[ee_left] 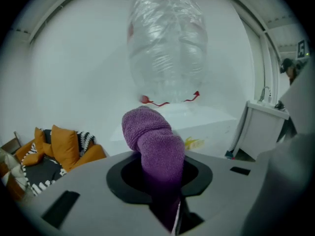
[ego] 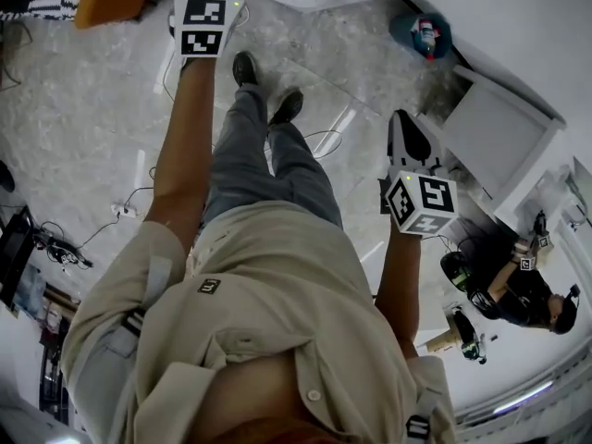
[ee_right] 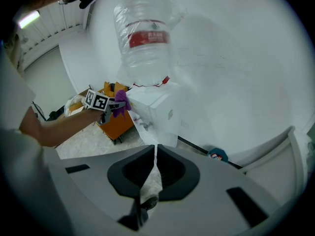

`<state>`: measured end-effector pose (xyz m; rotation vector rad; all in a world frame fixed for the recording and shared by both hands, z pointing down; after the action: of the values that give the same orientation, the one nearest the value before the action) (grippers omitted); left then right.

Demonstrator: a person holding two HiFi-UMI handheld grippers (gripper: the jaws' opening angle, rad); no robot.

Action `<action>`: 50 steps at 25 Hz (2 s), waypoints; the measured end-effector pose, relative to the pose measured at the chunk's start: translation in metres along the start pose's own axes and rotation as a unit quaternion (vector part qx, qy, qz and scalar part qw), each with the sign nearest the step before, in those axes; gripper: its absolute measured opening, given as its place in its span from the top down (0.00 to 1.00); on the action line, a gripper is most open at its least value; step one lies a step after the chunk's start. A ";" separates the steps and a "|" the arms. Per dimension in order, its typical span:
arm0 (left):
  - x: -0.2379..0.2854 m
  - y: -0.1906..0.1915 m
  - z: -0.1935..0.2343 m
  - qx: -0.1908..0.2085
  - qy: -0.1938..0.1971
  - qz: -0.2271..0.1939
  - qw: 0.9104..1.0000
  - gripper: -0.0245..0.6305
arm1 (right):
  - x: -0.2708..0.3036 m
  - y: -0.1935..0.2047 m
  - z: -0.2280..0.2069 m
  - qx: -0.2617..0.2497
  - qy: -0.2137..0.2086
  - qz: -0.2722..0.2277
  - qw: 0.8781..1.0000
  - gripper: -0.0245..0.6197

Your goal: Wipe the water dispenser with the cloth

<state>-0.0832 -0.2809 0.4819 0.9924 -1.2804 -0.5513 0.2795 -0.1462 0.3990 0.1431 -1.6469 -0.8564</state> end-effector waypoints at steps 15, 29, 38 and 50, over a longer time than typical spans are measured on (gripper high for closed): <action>0.044 -0.024 -0.208 0.061 0.221 -0.008 0.973 0.79 | -0.006 0.019 -0.006 0.018 0.014 0.010 1.000 0.92; -0.008 0.018 0.050 -0.012 -0.019 0.011 1.000 0.79 | 0.008 0.025 0.011 0.010 0.003 0.018 1.000 0.92; 0.022 0.013 -0.064 0.001 0.089 0.004 0.996 0.80 | 0.009 0.031 0.020 0.009 0.001 0.022 1.000 0.92; 0.050 0.027 -0.146 0.013 0.169 0.002 0.985 0.80 | 0.002 0.064 0.015 0.026 0.016 0.043 0.999 0.92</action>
<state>0.0637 -0.2646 0.5349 1.0532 -0.9877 -0.3446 0.2884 -0.0943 0.4390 0.1202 -1.6336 -0.7436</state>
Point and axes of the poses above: the fingertips, and each gripper's own axes: x forward along the fingers, z to its left, y out of its underside, the point moved 2 cm from there along -x, backward along the fingers, and after that the axes turned 8 degrees about y, right-handed, at the moved point
